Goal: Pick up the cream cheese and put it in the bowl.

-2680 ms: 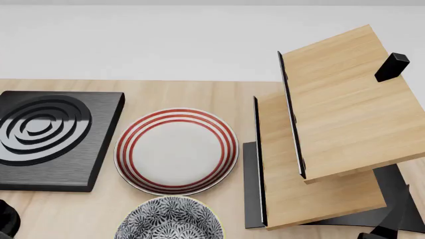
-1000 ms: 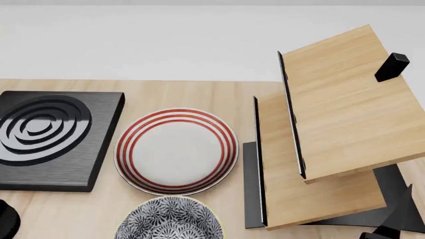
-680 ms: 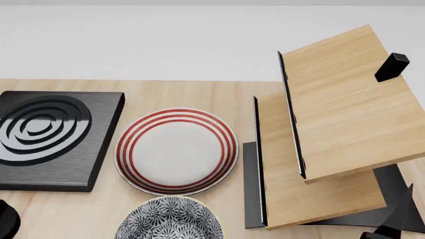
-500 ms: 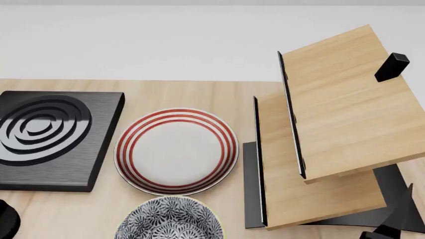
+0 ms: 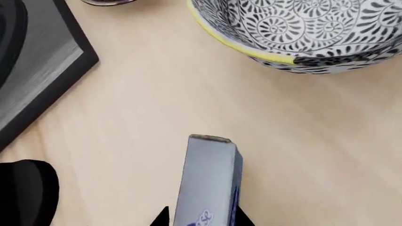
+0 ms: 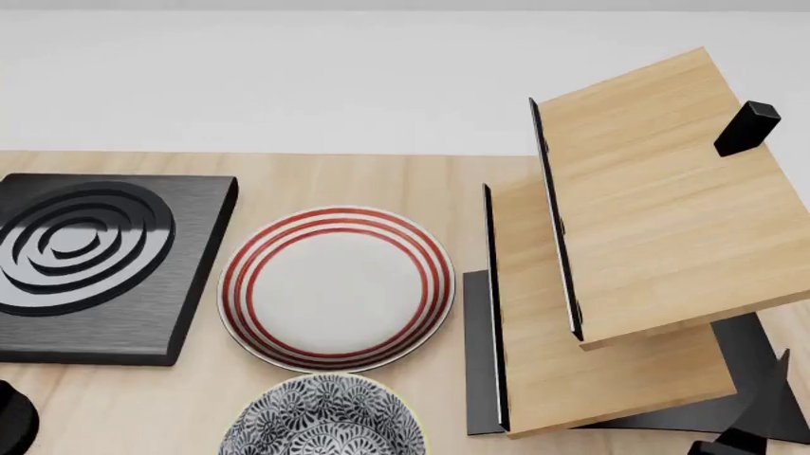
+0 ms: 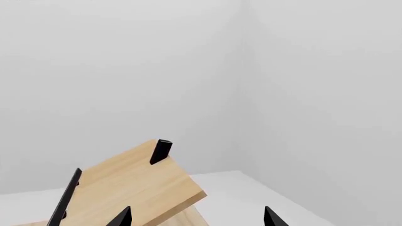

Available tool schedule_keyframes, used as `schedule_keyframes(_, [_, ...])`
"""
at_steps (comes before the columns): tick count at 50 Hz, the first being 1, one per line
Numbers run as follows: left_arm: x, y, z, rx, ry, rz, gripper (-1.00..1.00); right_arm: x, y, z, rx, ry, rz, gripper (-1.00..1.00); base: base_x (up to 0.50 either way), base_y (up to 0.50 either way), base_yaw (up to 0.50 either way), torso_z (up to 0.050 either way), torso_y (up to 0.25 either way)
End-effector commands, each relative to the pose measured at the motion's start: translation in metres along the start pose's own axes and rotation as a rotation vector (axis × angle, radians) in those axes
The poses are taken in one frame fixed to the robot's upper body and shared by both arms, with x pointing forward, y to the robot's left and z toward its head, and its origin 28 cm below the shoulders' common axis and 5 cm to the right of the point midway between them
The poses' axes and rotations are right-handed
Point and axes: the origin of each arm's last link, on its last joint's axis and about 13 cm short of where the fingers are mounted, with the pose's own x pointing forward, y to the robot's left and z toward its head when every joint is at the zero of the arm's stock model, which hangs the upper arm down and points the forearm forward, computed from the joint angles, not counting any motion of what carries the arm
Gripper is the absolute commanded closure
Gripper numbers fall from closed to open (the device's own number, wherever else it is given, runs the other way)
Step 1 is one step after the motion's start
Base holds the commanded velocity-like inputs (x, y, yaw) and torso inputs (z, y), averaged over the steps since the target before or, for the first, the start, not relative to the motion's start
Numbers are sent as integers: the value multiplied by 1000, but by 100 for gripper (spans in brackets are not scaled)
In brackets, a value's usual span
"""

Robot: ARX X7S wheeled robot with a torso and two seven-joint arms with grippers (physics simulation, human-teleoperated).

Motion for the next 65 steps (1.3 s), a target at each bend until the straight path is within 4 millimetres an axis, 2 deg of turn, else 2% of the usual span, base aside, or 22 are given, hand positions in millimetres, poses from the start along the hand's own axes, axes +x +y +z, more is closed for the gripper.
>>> schedule_keyframes(1, [1,-9,-6,-28,-4,-62,100,0,0,0,0,0,-1,-100,0,0,0,0,0])
schedule_keyframes(10, [-10,-2,2,-89,-94,11,100,0,0,0,3,3,1,-100,0,0,0,0,0])
schedule_keyframes(29, [-28,6,10,-158,-154,143,100,-1,0,0,5,0,-1,-100,0,0,0,0,0])
schedule_keyframes(33, [-32,11,16,-208,-202,174,100,-1,0,0,6,-1,0,-100,0,0,-1,0,0])
schedule_keyframes(38, [-35,9,22,-189,-241,206,100,-1,0,0,2,-2,1,-100,0,0,0,0,0])
schedule_keyframes(45, [-51,14,40,-269,-397,273,100,-1,0,0,1,0,3,-100,0,0,0,0,0])
schedule_keyframes(59, [-63,14,61,-354,-588,299,100,-1,0,1,3,-3,8,-100,0,0,0,0,0])
schedule_keyframes(60, [-62,16,63,-374,-623,359,100,-1,0,1,2,-4,5,-100,0,0,0,0,0])
schedule_keyframes(65, [-68,15,69,-383,-663,321,100,-1,1,0,3,-3,5,-100,0,0,0,0,0])
